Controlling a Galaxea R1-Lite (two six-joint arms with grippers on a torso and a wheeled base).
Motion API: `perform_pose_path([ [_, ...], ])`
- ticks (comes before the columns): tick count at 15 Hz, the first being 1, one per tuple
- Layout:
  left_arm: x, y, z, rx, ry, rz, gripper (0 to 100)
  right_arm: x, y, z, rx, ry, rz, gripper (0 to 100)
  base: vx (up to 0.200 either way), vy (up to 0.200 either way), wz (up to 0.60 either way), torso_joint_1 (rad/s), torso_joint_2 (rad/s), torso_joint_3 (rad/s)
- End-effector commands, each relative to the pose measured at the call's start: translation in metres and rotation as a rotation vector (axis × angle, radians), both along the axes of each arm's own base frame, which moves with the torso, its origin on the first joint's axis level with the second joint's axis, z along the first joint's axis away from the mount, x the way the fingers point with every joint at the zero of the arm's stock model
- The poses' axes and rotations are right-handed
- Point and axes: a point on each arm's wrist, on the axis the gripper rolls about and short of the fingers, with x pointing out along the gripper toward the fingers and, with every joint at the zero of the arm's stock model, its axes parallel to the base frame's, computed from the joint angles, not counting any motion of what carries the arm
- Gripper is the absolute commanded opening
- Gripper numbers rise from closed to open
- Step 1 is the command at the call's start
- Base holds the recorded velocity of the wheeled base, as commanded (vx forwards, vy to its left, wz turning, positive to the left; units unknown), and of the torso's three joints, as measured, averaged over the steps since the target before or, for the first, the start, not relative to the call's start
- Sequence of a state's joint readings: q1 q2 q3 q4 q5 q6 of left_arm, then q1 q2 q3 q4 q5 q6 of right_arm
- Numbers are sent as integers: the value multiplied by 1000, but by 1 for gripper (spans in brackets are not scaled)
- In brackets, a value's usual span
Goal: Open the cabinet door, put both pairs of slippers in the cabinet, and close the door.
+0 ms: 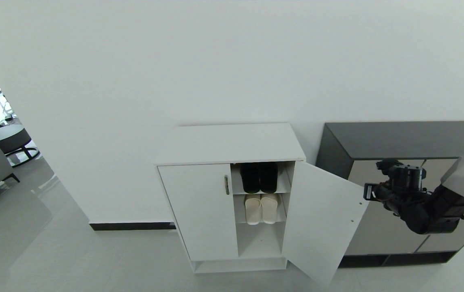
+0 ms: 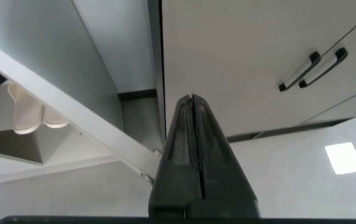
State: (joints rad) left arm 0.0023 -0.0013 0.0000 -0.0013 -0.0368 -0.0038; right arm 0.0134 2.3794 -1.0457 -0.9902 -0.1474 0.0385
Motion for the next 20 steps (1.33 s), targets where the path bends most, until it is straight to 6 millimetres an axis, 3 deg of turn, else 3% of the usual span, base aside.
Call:
perform_pose_path([
  [1,0,0,0,-1,1,1,0,-3,7,-4,0,16,16,0,0,0,0,0,0,0],
  [5,0,0,0,-1,1,1,0,-31,49,3,-1,58,130,0,0,0,0,0,0,0],
  [9,0,0,0,-2,1,1,0,-85,110,29,1,67,334,0,0,0,0,0,0,0],
  [13,0,0,0,-2,1,1,0,-101,125,45,21,38,385,0,0,0,0,0,0,0],
  [20,0,0,0,-2,1,1,0,-103,129,44,22,38,396,0,0,0,0,0,0,0],
])
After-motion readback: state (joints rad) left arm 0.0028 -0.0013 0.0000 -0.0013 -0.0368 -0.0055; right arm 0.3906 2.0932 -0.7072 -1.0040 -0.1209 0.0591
